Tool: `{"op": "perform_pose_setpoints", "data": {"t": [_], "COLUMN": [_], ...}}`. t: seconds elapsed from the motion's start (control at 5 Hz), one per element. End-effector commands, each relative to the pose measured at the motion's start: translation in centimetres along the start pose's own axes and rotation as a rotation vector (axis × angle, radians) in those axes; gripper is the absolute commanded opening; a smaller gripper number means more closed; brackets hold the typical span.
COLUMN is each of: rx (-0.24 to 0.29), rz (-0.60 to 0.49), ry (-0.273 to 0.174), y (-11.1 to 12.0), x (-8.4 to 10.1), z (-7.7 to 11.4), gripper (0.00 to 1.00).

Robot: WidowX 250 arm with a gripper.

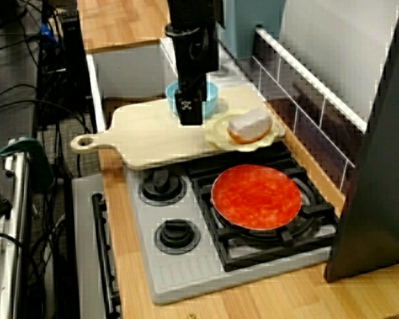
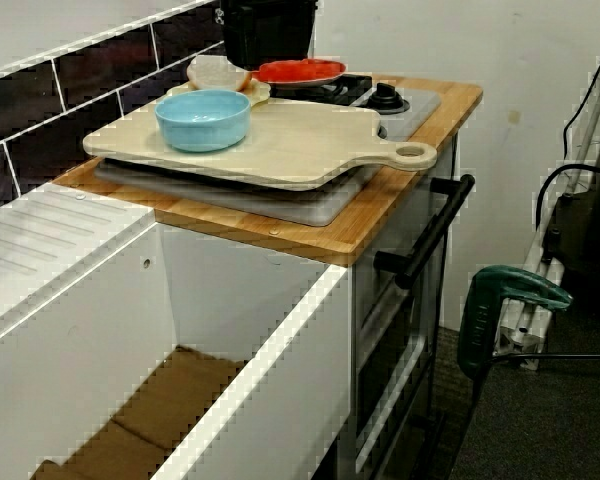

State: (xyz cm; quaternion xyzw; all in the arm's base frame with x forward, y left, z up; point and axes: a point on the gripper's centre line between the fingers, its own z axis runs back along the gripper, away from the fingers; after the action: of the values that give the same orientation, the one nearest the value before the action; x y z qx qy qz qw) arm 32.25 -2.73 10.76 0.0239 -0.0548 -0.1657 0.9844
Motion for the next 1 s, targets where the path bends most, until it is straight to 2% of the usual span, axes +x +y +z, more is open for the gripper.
{"op": "perform_pose_setpoints", "data": {"t": [0.0,0.4,0.8], "rx": [0.020,0.011,0.008], "rz": [0.286,0.390,0.416], "ry": [-0.090,-0.140,-0.163], "y": [-0.2,0.5,0.0], "x": [1.8,3.5,5.6], "z": [2.9,2.7,2.1], "gripper": [1.00,1.00,1.00]}}
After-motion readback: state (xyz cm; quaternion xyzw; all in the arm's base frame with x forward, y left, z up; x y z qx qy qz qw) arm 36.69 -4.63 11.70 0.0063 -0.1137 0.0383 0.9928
